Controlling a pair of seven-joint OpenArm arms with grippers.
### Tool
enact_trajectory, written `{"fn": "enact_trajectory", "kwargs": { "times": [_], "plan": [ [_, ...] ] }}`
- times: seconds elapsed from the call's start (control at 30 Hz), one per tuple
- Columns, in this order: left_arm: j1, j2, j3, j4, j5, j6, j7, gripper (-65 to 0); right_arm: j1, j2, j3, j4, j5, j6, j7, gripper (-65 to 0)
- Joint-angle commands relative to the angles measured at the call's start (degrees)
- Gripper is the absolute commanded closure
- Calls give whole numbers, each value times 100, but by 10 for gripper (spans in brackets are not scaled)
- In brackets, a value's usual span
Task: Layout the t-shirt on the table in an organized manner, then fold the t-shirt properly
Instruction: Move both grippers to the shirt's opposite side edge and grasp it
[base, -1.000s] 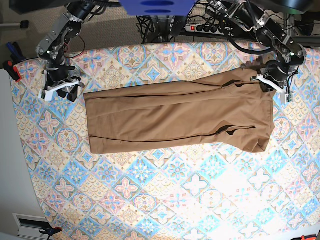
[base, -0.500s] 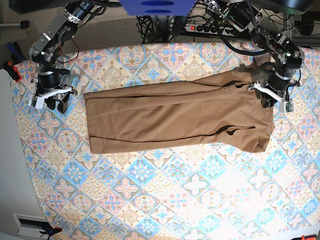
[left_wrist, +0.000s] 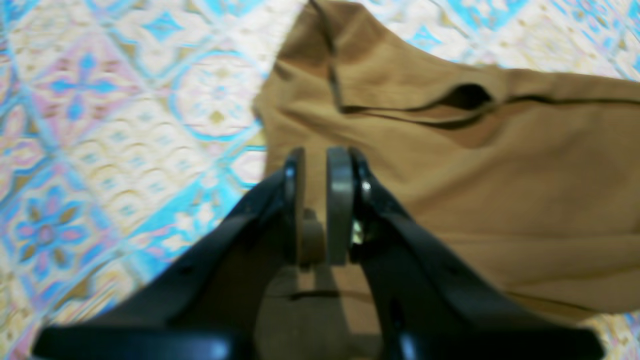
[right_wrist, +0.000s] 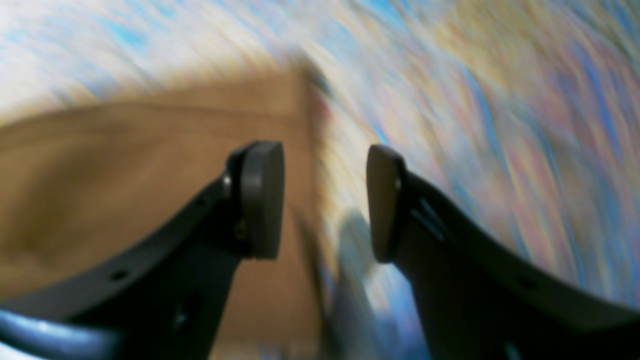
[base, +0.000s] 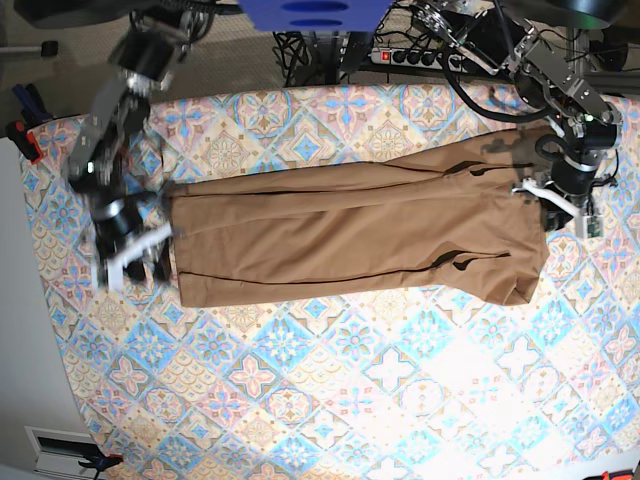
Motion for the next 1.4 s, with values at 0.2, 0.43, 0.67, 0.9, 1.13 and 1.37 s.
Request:
{"fn": "enact_trajectory", "kwargs": {
  "times": [0.2,0.43,0.67,0.9,1.13,1.37],
  "plan": [
    [-50,-53,2,77,-69,-1,-118,-73,452,519,-94,-995,10,-43,-88,-262],
    [-59,-53,29,69,-69,-1,-127,-73,1094,607,-156,-1699,10,-35,-70,-262],
    [-59,-53,29,69,-60,-1,-136,-73,1103,678,-499,-2507,10,-35,440,-262],
    [-59,-53,20,69,-60,-1,-136,-73,1103,678,-692,-3052,10,-35,748,-262],
    [-147,-53,37,69,168,-1,-145,-73,1314,678,-692,-3351,10,-35,915,-262],
    [-296,-44,37,-63,467,-1,-127,-73,1375,678,-701,-3395,2,-35,915,-262]
  ]
}}
